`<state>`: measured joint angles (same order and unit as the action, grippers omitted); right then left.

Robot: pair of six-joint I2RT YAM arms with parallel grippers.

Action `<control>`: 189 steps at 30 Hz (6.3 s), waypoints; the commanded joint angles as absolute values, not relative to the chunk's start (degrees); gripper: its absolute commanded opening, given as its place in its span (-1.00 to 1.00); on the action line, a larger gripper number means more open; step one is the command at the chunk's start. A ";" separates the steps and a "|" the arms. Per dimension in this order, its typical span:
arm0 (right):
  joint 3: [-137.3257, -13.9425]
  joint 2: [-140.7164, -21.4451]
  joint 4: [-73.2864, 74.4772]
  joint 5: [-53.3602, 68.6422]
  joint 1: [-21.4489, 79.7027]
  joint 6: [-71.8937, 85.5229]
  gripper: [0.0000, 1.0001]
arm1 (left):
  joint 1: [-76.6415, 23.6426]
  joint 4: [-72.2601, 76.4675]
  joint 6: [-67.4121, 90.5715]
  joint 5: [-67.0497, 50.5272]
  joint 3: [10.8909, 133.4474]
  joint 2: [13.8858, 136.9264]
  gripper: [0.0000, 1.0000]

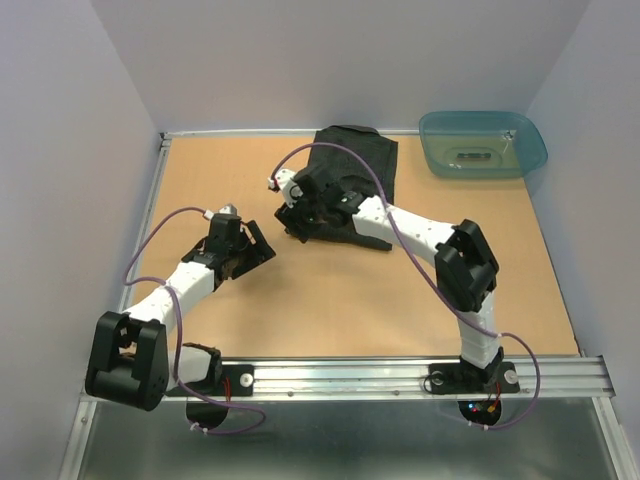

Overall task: Fold and stack the long sleeve shirts
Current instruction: Fold the shirt

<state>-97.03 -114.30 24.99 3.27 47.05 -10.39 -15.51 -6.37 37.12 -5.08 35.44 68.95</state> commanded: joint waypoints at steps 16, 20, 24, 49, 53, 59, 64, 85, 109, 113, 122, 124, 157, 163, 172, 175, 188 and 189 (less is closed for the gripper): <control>-111.62 -130.25 20.57 -11.87 48.34 -14.24 0.11 | -14.24 -3.87 38.76 -6.41 30.32 65.21 0.63; -111.18 -130.69 20.39 -13.71 48.60 -15.55 -0.04 | -14.15 -3.78 38.67 -6.68 30.32 65.39 0.63; -111.79 -129.91 20.13 -14.76 48.60 -15.91 -0.45 | -14.15 -3.69 38.50 -6.86 30.32 65.39 0.63; -113.73 -127.53 19.60 -21.88 43.43 -16.35 -0.99 | -14.15 -4.57 37.62 -7.29 30.15 64.51 0.63; -113.47 -126.04 19.42 -20.66 39.83 -13.63 -0.99 | -14.15 -4.66 37.53 -7.30 30.15 64.25 0.63; -113.99 -125.51 19.16 -21.27 36.13 -11.43 -0.99 | -14.15 -4.66 37.44 -7.47 30.06 64.25 0.63; -115.48 -126.47 18.81 -22.23 33.49 -10.02 -0.97 | -14.15 -4.66 37.44 -7.47 30.32 64.25 0.63; -119.09 -124.19 15.12 -20.37 32.26 -6.15 -0.92 | -14.15 -4.22 37.44 -8.35 31.64 66.88 0.63; -81.25 -101.98 16.26 -11.11 26.90 16.41 0.32 | -14.15 -0.27 36.39 -15.19 48.77 81.64 0.75; -74.10 -98.88 15.38 -4.58 26.28 20.38 0.30 | -14.33 2.10 37.44 -19.24 53.61 90.59 0.73; -62.95 -101.33 4.58 2.55 26.10 25.31 0.21 | -15.12 2.46 37.79 -19.16 58.89 103.09 -0.13; -61.44 -103.09 3.00 2.37 26.02 25.84 0.17 | -15.73 2.90 37.88 -19.07 58.36 104.06 -0.44; -54.67 -75.05 10.48 15.28 35.85 37.78 0.19 | -30.06 -13.89 21.09 7.02 49.30 65.38 0.51; -50.72 -81.46 -7.97 23.90 37.88 49.82 0.05 | -29.97 -5.65 10.83 7.75 50.80 71.36 0.41; -44.83 -88.32 -17.13 27.16 37.88 53.78 -0.08 | -29.97 -0.35 -2.43 0.80 50.10 76.72 0.40; -40.97 -89.73 -21.00 26.98 37.97 55.63 -0.10 | -30.06 1.49 -4.30 -3.24 50.54 79.01 0.40; -33.58 -91.49 -22.67 20.65 37.53 58.01 -0.13 | -30.23 2.46 -10.28 -2.91 52.56 87.88 0.42; -33.49 -91.84 -22.76 20.74 37.53 58.18 -0.13 | -30.23 2.63 -10.28 -1.77 53.17 88.41 0.42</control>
<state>-35.14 -90.41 -19.66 22.59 37.85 57.30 -30.15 0.32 -8.45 -4.40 49.76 87.53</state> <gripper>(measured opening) 0.438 0.709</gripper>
